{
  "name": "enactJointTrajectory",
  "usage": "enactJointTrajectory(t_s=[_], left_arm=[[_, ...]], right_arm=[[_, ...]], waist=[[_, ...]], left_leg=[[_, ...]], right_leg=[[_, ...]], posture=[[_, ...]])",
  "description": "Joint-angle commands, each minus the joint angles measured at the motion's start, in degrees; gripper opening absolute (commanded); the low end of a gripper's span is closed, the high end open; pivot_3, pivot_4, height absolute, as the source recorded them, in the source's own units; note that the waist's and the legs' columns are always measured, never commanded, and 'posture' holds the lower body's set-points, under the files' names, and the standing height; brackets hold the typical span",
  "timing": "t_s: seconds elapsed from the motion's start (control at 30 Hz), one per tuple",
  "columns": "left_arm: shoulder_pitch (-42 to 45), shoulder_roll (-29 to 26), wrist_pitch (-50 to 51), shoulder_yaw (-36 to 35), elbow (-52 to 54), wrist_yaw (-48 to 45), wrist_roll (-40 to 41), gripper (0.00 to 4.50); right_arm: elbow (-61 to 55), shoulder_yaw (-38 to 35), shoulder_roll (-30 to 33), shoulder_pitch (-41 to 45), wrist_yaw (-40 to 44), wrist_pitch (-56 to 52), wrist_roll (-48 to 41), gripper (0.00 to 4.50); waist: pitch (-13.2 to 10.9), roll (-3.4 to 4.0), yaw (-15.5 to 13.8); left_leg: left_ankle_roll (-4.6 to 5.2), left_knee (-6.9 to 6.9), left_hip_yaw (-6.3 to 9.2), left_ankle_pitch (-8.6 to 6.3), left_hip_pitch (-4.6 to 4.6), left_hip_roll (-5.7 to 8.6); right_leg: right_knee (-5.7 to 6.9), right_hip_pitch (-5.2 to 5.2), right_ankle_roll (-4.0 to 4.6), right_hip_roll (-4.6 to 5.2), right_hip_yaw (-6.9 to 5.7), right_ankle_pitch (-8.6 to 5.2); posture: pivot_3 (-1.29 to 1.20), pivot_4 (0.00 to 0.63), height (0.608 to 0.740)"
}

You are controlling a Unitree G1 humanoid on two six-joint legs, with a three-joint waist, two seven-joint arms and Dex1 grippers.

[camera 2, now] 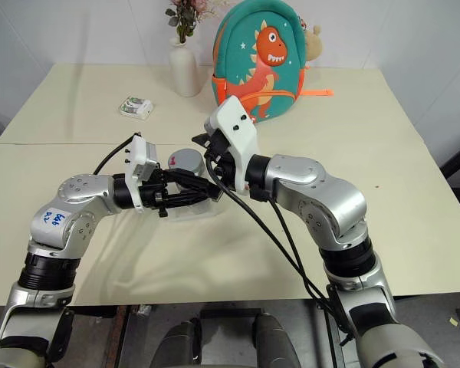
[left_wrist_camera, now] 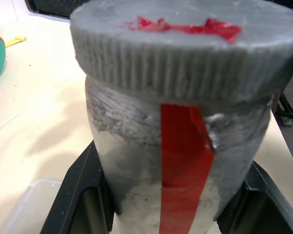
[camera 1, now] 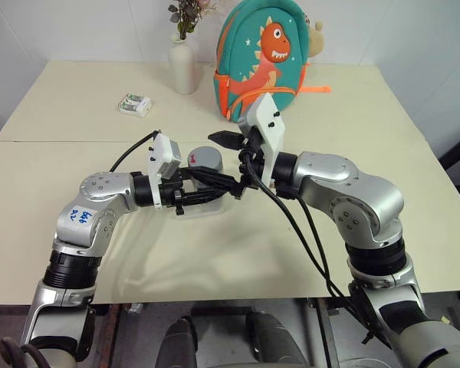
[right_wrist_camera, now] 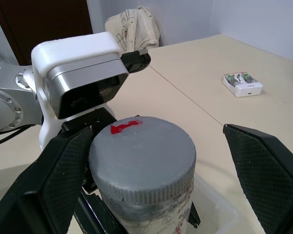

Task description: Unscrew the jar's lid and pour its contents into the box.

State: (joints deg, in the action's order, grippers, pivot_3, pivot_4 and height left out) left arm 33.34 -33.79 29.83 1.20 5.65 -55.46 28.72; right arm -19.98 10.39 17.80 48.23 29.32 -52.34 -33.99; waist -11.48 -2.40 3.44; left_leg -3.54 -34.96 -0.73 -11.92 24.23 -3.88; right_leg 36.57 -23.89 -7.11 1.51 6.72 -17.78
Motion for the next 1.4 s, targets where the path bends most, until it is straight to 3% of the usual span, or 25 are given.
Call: enactJointTrajectory(t_s=[0.03,0.13,0.33,0.57,0.8,1.27,1.4], left_arm=[[0.82,0.35,-1.11,-0.17,1.15,-0.45,-0.03,2.06],[0.98,0.5,-1.13,-0.19,1.07,-0.46,-0.09,2.06],[1.61,0.6,-2.74,0.21,0.34,-2.81,-0.19,2.06],[1.84,-0.73,-8.22,0.15,-2.65,-17.28,2.85,2.06],[5.24,-0.74,-11.81,1.73,-6.86,-25.5,2.18,2.06],[5.65,-0.42,-13.89,0.58,-8.1,-23.82,1.81,2.06],[5.51,-0.53,-13.57,0.21,-7.54,-23.55,2.0,2.06]], right_arm=[[-0.85,-0.7,-0.29,1.03,0.91,-0.1,-0.49,3.37],[-0.67,-0.65,-0.31,1.06,1.58,-0.34,-0.74,2.56],[0.03,-1.05,0.19,1.02,4.16,1.19,-1.22,2.56],[1.69,-2.24,7.19,1.35,20.95,7.28,-4.26,2.56],[6.61,-2.11,10.95,2.39,33.61,12.0,-5.2,2.56],[6.98,-3.13,10.83,1.53,35.1,12.75,-5.84,2.56],[6.88,-3.6,11.02,1.46,33.97,12.02,-5.97,3.92]], waist=[[0.0,0.0,0.01],[0.0,0.0,-0.04],[0.0,0.0,0.0],[0.0,0.0,-0.11],[0.0,0.0,-0.02],[0.0,0.0,-0.05],[0.0,0.0,-0.09]], left_leg=[[0.0,0.0,0.0,0.0,0.0,0.0],[0.0,0.0,0.0,0.0,0.0,0.0],[0.0,0.0,0.0,0.0,0.0,0.0],[-0.01,0.01,-0.01,-0.02,0.04,0.0],[0.0,-0.05,0.0,-0.02,0.04,0.0],[0.01,-0.05,0.02,-0.03,0.04,0.0],[0.01,-0.05,0.02,-0.02,0.04,0.0]], right_leg=[[0.0,0.0,0.0,0.0,0.0,0.0],[0.0,0.0,0.0,0.0,0.0,0.0],[-0.01,0.0,0.0,0.0,0.0,0.0],[-0.09,0.0,0.0,0.0,-0.03,0.0],[-0.07,0.01,0.0,-0.01,-0.03,0.0],[-0.03,0.0,-0.01,-0.01,-0.03,-0.02],[-0.03,0.0,-0.01,-0.01,-0.03,-0.02]], posture=[[0.0,0.15,0.74],[0.0,0.15,0.74],[0.0,0.15,0.74],[0.0,0.15,0.74],[0.0,0.15,0.74],[0.0,0.15,0.74],[0.0,0.15,0.74]])
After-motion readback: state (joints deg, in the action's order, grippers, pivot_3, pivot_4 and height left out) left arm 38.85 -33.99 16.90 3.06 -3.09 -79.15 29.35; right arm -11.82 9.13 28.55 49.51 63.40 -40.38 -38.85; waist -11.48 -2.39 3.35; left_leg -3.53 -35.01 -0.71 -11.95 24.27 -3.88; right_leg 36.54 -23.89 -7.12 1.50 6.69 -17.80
